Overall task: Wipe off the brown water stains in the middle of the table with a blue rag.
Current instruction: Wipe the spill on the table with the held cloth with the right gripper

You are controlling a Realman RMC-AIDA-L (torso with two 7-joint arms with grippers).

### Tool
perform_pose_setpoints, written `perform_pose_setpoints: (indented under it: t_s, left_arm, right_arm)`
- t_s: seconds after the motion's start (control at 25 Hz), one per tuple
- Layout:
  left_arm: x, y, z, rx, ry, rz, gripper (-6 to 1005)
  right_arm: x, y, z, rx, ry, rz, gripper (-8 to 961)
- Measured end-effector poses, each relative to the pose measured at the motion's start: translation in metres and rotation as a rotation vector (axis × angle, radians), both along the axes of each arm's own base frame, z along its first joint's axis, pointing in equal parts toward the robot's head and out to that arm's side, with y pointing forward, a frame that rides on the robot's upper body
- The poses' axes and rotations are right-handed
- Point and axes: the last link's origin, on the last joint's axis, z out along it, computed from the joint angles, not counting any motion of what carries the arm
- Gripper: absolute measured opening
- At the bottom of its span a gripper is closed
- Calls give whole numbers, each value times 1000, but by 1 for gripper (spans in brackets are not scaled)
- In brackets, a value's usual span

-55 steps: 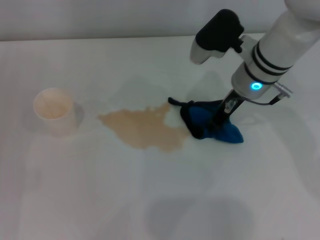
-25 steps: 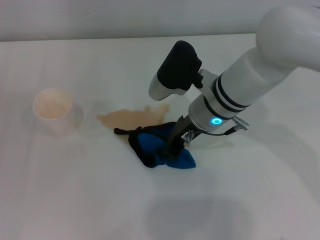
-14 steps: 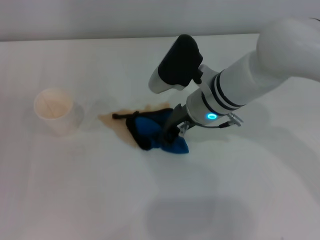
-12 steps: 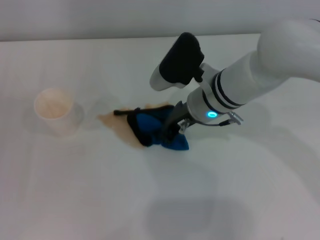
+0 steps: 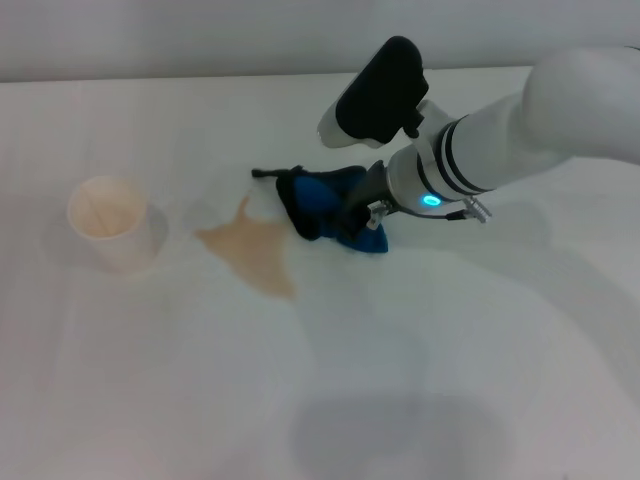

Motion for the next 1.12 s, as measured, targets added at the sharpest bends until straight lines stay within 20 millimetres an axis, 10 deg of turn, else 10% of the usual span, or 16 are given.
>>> perform_pose_setpoints:
  t_s: [1.12]
  left_arm:
    - [3, 4, 1, 2, 2, -9, 882]
  right_arm:
    - [-61, -48, -54, -215, 51, 200, 112]
